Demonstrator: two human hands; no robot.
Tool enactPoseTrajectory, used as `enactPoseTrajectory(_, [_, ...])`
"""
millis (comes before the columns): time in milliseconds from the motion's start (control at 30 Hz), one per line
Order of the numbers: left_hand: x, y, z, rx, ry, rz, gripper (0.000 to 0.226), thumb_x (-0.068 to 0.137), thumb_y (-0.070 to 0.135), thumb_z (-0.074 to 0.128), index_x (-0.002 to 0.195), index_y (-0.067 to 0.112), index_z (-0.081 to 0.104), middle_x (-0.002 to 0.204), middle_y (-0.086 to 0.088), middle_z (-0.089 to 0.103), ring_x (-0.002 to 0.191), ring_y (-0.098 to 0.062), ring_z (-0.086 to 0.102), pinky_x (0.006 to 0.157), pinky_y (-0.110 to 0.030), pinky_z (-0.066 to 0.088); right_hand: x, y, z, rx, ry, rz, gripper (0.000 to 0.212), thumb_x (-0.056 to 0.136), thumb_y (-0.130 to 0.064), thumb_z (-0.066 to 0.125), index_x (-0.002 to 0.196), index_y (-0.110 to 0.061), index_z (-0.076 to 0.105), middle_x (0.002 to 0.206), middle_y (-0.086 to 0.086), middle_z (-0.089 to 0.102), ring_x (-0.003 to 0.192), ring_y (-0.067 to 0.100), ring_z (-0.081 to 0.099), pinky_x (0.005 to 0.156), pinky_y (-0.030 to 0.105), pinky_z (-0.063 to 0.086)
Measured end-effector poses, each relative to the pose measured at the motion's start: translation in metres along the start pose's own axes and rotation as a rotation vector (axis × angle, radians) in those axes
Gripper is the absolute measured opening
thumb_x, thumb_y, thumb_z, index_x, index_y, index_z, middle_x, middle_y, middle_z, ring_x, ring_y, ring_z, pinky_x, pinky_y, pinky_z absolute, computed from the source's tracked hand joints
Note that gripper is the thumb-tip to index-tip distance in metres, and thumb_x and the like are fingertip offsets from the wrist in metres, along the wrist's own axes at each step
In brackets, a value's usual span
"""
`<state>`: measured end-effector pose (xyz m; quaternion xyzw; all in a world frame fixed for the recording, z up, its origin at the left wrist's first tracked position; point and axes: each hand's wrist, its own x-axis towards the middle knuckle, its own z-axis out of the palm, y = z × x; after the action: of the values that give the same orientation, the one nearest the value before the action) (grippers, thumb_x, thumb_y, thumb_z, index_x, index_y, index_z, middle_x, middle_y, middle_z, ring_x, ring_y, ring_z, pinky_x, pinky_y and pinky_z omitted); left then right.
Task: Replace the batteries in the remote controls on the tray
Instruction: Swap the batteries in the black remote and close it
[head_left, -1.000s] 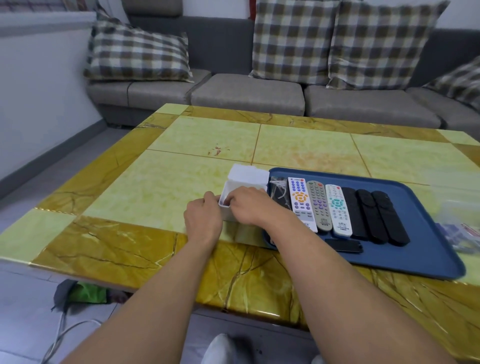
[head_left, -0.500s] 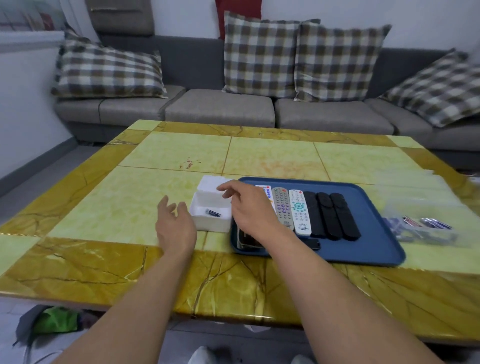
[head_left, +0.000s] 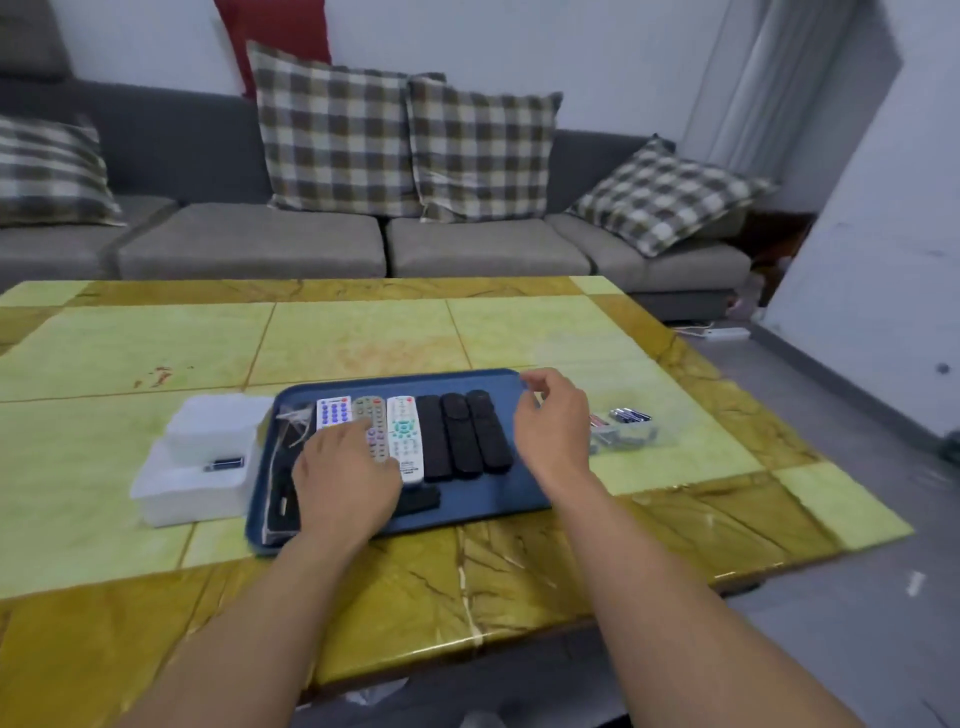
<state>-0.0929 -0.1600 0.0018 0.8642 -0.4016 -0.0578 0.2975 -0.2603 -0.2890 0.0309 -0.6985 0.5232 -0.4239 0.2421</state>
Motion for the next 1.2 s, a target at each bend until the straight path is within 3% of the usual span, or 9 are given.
enactPoseTrajectory(67, [0.004, 0.003, 0.008, 0.142, -0.128, -0.079, 0.071, 0.09, 0.043, 0.058, 0.153, 0.022, 0.035, 0.16, -0.008, 0.033, 0.15, -0.031, 0.018, 0.122, -0.055, 0.012, 0.035, 0.018, -0.024, -0.114, 0.015, 0.053, 0.029, 0.095, -0.011, 0.05, 0.117, -0.018, 0.067, 0.116, 0.002, 0.066, 0.109, 0.024, 0.06, 0.089, 0.034, 0.051])
enactPoseTrajectory(167, [0.009, 0.002, 0.015, 0.189, -0.144, -0.066, 0.071, 0.094, 0.054, 0.052, 0.154, 0.022, 0.033, 0.161, -0.007, 0.03, 0.151, -0.031, 0.017, 0.122, -0.055, 0.009, 0.084, 0.041, -0.051, -0.507, -0.265, 0.157, 0.028, 0.094, -0.008, 0.049, 0.113, -0.008, 0.07, 0.11, 0.009, 0.066, 0.101, 0.027, 0.061, 0.085, 0.03, 0.051])
enactPoseTrajectory(300, [0.022, -0.012, 0.007, 0.166, -0.031, -0.052, 0.049, 0.1, 0.032, 0.046, 0.146, 0.019, 0.046, 0.153, -0.01, 0.044, 0.143, -0.033, 0.033, 0.12, -0.051, 0.021, 0.105, 0.048, -0.046, -1.19, -0.702, 0.031, 0.017, 0.1, -0.021, 0.05, 0.102, -0.018, 0.067, 0.089, 0.001, 0.055, 0.076, 0.02, 0.048, 0.072, 0.027, 0.04])
enactPoseTrajectory(400, [0.023, -0.019, -0.001, 0.165, -0.046, -0.074, 0.054, 0.094, 0.016, 0.048, 0.148, 0.018, 0.046, 0.153, -0.012, 0.045, 0.142, -0.034, 0.034, 0.117, -0.049, 0.027, 0.104, 0.057, -0.044, -1.414, -0.787, -0.027, 0.017, 0.1, -0.027, 0.054, 0.102, -0.016, 0.067, 0.076, -0.001, 0.045, 0.077, 0.02, 0.048, 0.074, 0.027, 0.04])
enactPoseTrajectory(633, [0.014, -0.031, -0.023, 0.27, -0.041, -0.082, 0.051, 0.087, 0.011, 0.053, 0.138, 0.019, 0.053, 0.133, -0.013, 0.055, 0.124, -0.034, 0.044, 0.102, -0.041, 0.037, 0.117, 0.053, -0.029, -1.322, -0.805, 0.081, 0.033, 0.105, -0.025, 0.043, 0.128, -0.009, 0.061, 0.105, 0.005, 0.048, 0.099, 0.026, 0.049, 0.08, 0.027, 0.039])
enactPoseTrajectory(767, [0.014, -0.04, -0.037, 0.241, -0.068, -0.169, 0.027, 0.084, 0.016, 0.061, 0.111, 0.02, 0.061, 0.116, -0.009, 0.058, 0.107, -0.032, 0.058, 0.085, -0.04, 0.051, 0.118, 0.071, -0.032, -1.181, -0.573, 0.123, 0.028, 0.092, -0.037, 0.066, 0.087, -0.009, 0.062, 0.075, 0.001, 0.047, 0.102, 0.024, 0.063, 0.071, 0.027, 0.042])
enactPoseTrajectory(833, [0.012, -0.044, -0.04, 0.277, -0.104, -0.176, 0.03, 0.085, 0.015, 0.061, 0.115, 0.019, 0.059, 0.115, -0.009, 0.057, 0.105, -0.032, 0.061, 0.083, -0.04, 0.051, 0.118, 0.076, -0.034, -1.061, -0.486, 0.181, 0.033, 0.085, -0.036, 0.075, 0.087, -0.008, 0.058, 0.077, 0.001, 0.05, 0.101, 0.025, 0.064, 0.069, 0.027, 0.043])
enactPoseTrajectory(1067, [0.007, -0.045, -0.043, 0.409, -0.2, -0.189, 0.034, 0.086, 0.023, 0.064, 0.119, 0.016, 0.057, 0.116, -0.009, 0.064, 0.107, -0.029, 0.063, 0.076, -0.032, 0.047, 0.114, 0.072, -0.028, -1.096, -0.491, 0.22, 0.027, 0.096, -0.017, 0.053, 0.071, -0.009, 0.047, 0.094, 0.006, 0.052, 0.11, 0.027, 0.061, 0.074, 0.028, 0.044])
enactPoseTrajectory(1200, [0.002, -0.041, -0.042, 0.421, -0.248, -0.197, 0.038, 0.087, 0.029, 0.068, 0.12, 0.015, 0.055, 0.117, -0.008, 0.064, 0.106, -0.027, 0.063, 0.072, -0.029, 0.043, 0.115, 0.069, -0.03, -1.15, -0.544, 0.197, 0.019, 0.098, -0.023, 0.054, 0.084, -0.01, 0.057, 0.089, 0.003, 0.052, 0.096, 0.024, 0.057, 0.073, 0.027, 0.043])
